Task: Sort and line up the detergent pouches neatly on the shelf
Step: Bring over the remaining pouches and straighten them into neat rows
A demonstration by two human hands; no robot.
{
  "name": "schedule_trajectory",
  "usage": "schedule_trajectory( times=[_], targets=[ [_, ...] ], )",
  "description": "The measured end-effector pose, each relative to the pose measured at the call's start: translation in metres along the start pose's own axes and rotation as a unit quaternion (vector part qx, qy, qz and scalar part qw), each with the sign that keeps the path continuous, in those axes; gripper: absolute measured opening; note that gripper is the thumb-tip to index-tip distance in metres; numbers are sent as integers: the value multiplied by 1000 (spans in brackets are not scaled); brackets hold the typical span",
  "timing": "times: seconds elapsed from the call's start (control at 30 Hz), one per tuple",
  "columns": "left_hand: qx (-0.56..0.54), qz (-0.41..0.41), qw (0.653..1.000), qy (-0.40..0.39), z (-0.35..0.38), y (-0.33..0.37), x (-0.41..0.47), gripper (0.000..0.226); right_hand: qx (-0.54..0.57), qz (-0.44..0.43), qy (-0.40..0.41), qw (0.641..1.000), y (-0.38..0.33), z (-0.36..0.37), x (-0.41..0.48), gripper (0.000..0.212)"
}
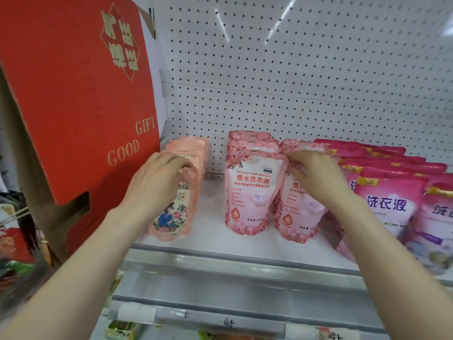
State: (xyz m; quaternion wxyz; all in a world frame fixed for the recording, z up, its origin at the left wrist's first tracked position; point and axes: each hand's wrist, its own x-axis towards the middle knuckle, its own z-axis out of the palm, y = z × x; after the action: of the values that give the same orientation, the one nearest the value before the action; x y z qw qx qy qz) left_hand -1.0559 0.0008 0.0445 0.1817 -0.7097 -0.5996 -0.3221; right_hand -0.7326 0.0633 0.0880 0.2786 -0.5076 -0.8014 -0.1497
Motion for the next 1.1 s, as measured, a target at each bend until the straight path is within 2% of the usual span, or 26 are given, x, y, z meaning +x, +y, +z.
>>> schedule_trajectory(
  times=[0.1,0.23,0.3,0.37,0.47,0.77,0.83,0.93,1.0,1.1],
  targets=[
    [-51,57,996,45,9,33,10,38,-31,18,26,999,7,-10,-6,34],
    [-74,94,992,25,25,81,50,47,-36,72,-4,997,24,-18,-12,20],
    [-61,96,993,-16,35,98,72,48,14,99,-13,995,27,-18,-11,21],
    [-33,89,994,-52,43,106,85,39,43,120,-8,992,28,-15,-7,21],
    [-51,55,997,-32,49,108,91,19,51,135,1,990,32,-11,0,20],
    [-77,38,996,-19,49,110,90,19,61,111,9,992,38,-14,-6,20],
    [-66,46,997,1,47,117,87,21,65,88,33,994,40,-24,-12,21],
    [-94,79,991,50,44,138,81,28,73,66,125,987,59,-48,-30,22],
    [-119,115,984,59,44,161,79,28,62,91,161,981,88,-68,-48,25],
    [-156,170,972,55,53,209,78,27,48,178,140,973,146,-95,-74,27]
  ],
)
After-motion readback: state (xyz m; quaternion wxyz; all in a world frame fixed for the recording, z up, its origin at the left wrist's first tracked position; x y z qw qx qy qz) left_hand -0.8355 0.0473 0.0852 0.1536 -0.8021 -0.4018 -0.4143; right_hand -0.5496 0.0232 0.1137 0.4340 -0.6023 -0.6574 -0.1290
